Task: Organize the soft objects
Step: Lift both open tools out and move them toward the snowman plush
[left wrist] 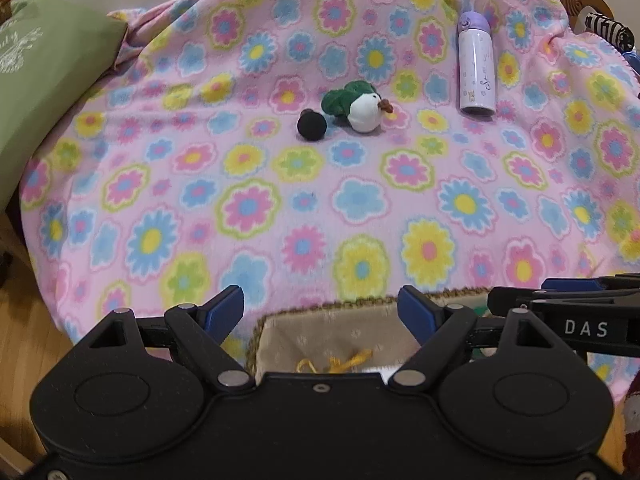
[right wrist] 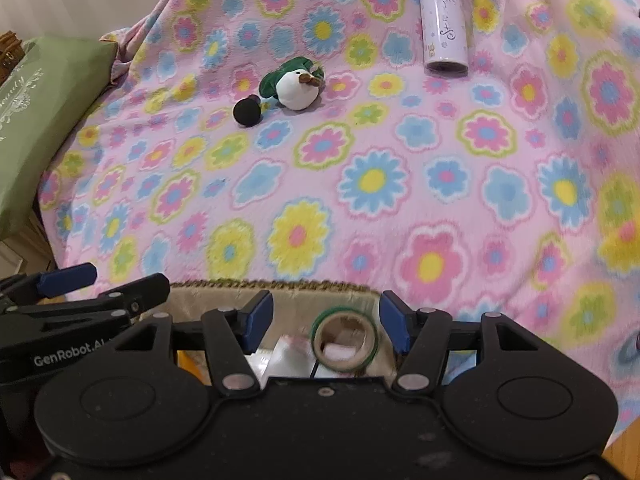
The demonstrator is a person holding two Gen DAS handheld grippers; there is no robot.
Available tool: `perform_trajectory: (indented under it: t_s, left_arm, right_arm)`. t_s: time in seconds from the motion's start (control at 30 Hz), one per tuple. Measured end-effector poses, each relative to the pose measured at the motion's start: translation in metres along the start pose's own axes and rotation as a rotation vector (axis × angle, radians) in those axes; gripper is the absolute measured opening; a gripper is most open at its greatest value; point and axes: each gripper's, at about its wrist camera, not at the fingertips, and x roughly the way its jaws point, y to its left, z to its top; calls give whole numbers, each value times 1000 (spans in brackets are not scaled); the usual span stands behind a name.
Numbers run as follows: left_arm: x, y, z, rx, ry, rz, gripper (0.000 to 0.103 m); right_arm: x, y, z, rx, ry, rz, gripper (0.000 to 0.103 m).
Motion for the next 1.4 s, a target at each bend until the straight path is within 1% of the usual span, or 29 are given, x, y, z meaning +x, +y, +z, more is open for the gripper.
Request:
perform_trajectory:
  t_s: [0.07,0.37,0.67,0.83,1.07,1.4]
  left_arm:
    - [5,-1,5,6,-6,-2,80]
    - [31,0,29,23,-25,2,80]
    - [61,3,52,20,-45,14,80]
    - [78,7,63,14,-49,25,80]
    - [102,11,79,21,-59,34,80]
    - [140,8,95,75,-67,42,80]
  right_arm:
    - [6,0,7,-9,0,-10,61]
    - [36,-1,37,-52,-19,-47,62]
    - [68,-4,64,-95,-50,-80,63]
    - [84,-5,78,-111,-69,-84,63]
    - [100,-5,91,-122,-88,-85,65]
    - [118,-6,104,-133,-84,-95,66]
